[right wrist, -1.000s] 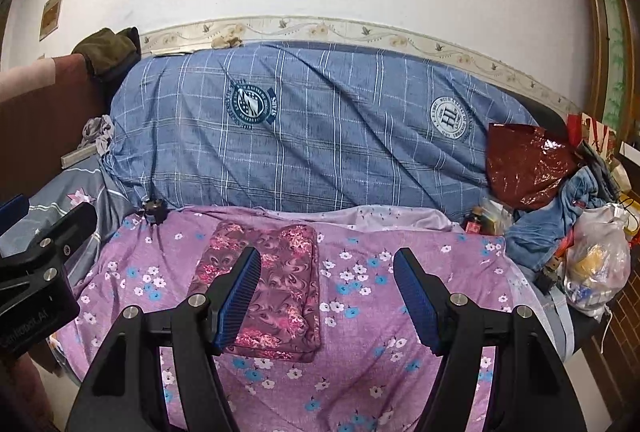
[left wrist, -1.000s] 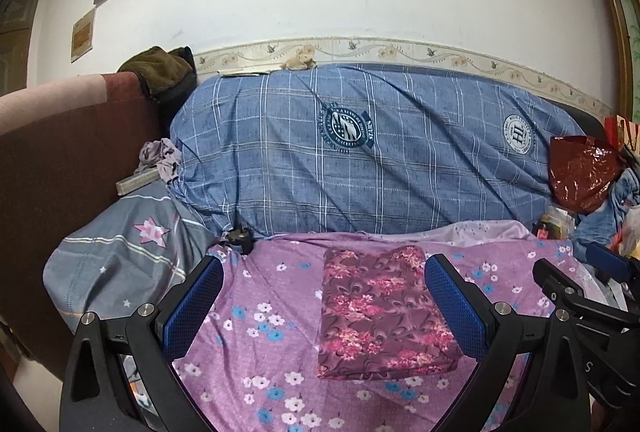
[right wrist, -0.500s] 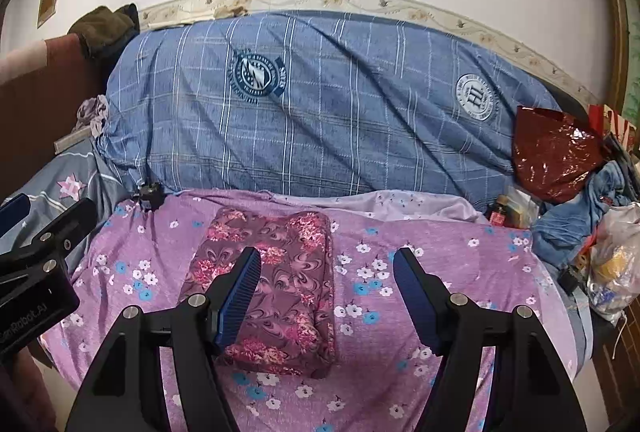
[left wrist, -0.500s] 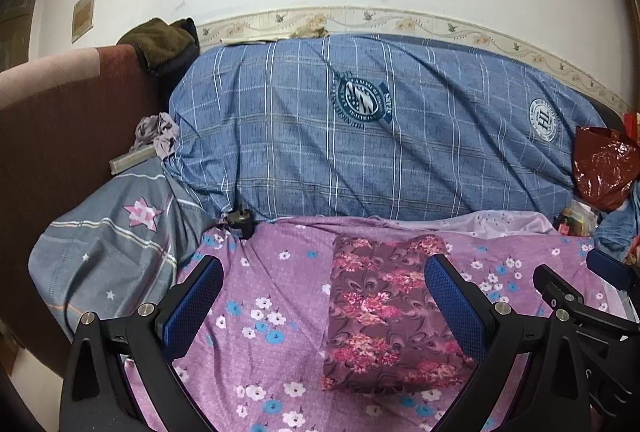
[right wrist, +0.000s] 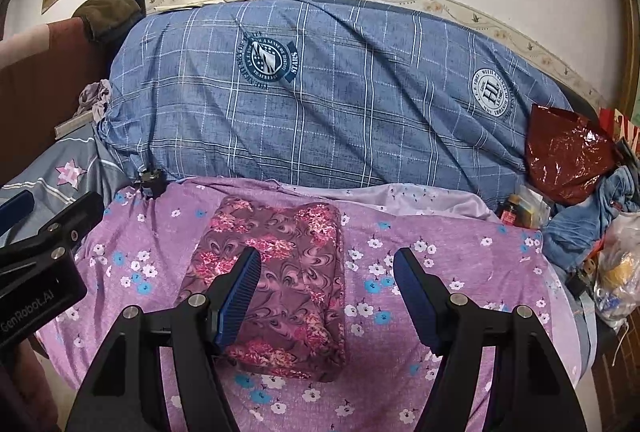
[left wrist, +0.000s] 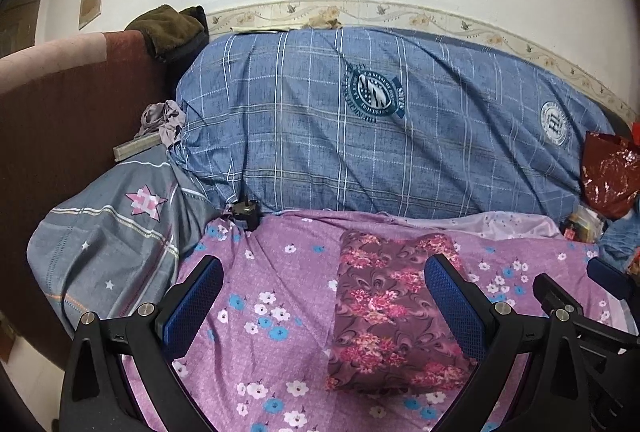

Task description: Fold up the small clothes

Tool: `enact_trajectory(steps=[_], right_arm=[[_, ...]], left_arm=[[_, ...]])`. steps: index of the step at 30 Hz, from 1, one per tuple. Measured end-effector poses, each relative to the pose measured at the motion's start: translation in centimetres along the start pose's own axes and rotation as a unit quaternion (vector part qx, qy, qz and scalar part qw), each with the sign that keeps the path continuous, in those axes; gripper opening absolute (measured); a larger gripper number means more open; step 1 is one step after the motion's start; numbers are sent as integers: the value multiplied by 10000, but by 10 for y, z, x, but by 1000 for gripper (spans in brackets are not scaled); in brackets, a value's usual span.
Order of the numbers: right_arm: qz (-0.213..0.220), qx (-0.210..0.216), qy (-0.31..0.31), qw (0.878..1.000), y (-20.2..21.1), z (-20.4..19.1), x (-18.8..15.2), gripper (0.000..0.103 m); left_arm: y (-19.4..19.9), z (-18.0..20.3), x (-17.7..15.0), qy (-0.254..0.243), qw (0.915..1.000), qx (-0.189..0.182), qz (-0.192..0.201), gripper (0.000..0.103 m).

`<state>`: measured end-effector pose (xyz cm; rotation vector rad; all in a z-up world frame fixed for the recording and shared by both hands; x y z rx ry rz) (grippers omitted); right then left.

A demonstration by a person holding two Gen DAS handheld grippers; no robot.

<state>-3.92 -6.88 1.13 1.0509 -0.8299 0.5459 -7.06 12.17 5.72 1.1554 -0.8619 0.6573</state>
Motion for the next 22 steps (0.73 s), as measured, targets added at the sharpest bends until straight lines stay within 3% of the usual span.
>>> enact_trajectory(steps=[12, 22], right_arm=[[284, -62, -59, 9996, 42, 8, 7, 71], [48, -102, -118, 9999, 2, 7, 3, 71]], left_arm=[[55, 4, -5, -59, 9993, -71, 351, 102], [12, -1, -8, -176, 9996, 33, 211, 102]])
Point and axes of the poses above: each gripper's, at about its wrist camera, not at the fingertips, and y roughly against the way its jaws point, z to its right, x to its top, the point moved 5 cm from there along -y, roughly the way its jaws point, and after that the axes turned 9 degrees about -x, right-handed, at the moved point
